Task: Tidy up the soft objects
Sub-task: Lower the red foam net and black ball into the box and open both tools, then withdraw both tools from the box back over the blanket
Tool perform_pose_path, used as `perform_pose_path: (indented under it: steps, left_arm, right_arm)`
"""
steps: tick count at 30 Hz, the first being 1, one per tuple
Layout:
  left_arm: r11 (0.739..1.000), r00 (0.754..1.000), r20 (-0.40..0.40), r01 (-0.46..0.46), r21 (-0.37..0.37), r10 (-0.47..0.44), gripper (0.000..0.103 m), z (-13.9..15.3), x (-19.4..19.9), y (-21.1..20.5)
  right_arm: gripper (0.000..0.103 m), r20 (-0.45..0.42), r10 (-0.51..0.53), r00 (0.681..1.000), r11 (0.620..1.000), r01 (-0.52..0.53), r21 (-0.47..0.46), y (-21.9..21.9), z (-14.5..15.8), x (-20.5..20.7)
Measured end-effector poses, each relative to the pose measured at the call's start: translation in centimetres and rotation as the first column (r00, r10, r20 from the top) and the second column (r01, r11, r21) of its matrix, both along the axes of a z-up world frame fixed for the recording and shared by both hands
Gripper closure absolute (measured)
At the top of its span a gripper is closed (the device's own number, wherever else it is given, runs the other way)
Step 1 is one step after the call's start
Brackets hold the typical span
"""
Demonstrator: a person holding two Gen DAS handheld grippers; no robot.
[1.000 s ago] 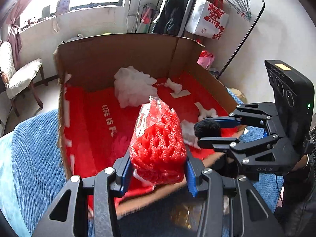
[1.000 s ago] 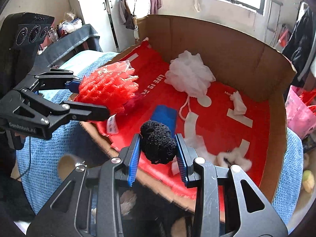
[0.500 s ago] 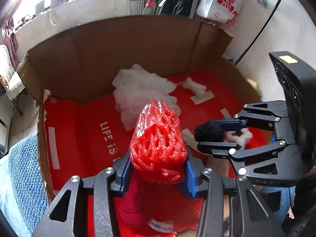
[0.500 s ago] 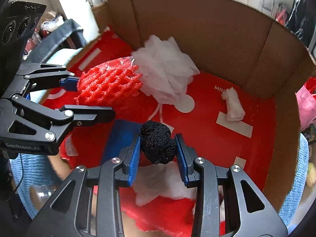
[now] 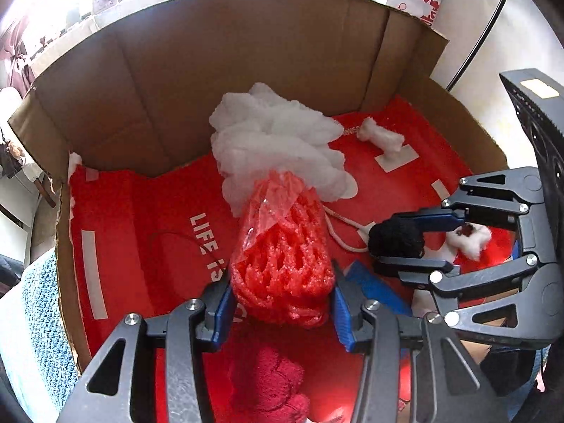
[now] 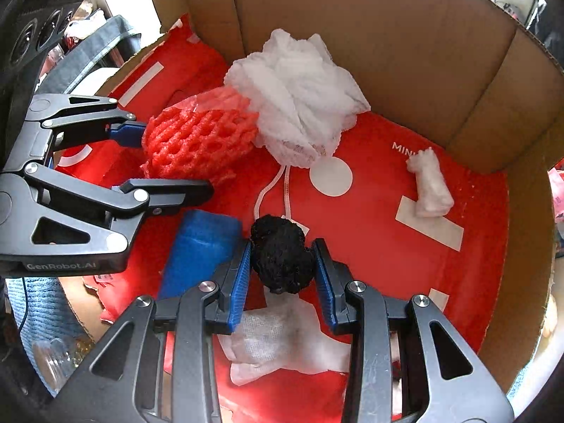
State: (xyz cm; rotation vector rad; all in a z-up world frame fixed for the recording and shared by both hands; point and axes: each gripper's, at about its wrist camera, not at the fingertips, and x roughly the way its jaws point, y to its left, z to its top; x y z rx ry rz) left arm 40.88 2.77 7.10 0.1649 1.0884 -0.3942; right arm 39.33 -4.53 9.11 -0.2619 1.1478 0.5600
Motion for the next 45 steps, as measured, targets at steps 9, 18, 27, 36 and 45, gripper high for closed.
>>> perform_pose_path:
  steps: [9,18,27,36,45]
  left_arm:
    - [1.000,1.000,0.000,-0.006,0.009,0.006,0.050,-0.5,0.2,-0.5]
    - [1.000,0.999,0.027,-0.017,0.014,0.017,0.033,0.2,-0.1,-0.5]
    - [0.999,0.997,0.071,-0.037,-0.011,0.037,0.024,2.1,-1.6,0.2]
    - [0.997,0.981,0.178,-0.064,-0.046,0.071,0.011,6.3,-6.2,1.0]
    - [0.991,0.951,0.282,-0.103,-0.089,0.125,0.005,9.5,-12.2,2.0]
  right_arm:
    - [0.045,-0.011,-0.021,1.000,1.000,0.020,-0.007,0.5,-0.1,0.5]
    - [0.045,0.001,-0.024,1.000,1.000,0.024,-0.009,0.5,0.0,0.3]
    - [0.044,0.031,-0.049,0.998,0.999,0.049,0.017,-1.3,1.4,-0.7]
    - [0.034,0.107,-0.091,0.990,0.994,0.083,0.075,-3.7,5.4,-3.6]
    - [0.026,0.203,-0.133,0.970,0.986,0.108,0.127,-6.3,9.5,-8.8]
